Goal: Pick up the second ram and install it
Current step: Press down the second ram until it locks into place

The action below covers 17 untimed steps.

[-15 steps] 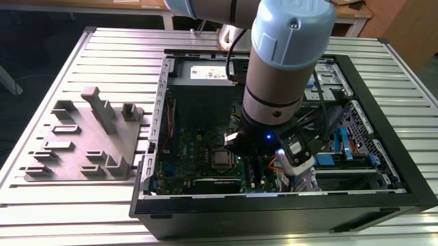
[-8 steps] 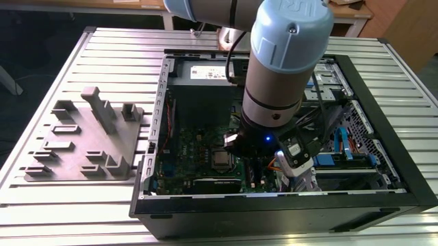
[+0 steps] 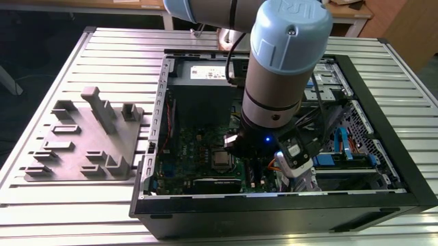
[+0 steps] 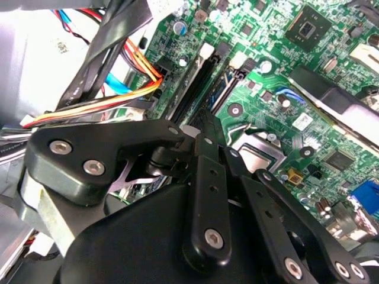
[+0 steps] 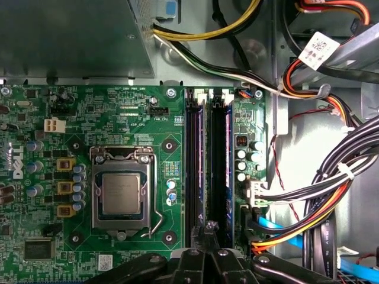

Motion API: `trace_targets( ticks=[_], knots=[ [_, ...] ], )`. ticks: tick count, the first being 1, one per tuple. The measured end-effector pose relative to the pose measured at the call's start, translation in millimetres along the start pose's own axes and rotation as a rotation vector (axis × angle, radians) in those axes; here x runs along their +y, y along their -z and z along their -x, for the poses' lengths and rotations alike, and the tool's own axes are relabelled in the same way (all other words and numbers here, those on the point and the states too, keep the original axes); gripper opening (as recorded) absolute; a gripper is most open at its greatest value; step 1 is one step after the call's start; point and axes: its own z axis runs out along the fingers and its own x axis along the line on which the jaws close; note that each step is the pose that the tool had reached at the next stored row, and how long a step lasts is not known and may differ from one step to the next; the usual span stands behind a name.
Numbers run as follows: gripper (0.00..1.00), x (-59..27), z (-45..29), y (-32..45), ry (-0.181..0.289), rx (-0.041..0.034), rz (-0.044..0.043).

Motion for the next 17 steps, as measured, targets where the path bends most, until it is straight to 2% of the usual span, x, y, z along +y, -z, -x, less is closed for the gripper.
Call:
trace_targets(
  ticks=[14, 17],
  knots=[
    [0.07, -0.1, -0.1, -1.5, 0.0, 0.0, 0.0],
    [0.07, 0.3, 0.1, 0.5, 0.0, -0.0007, 0.0026]
  ],
)
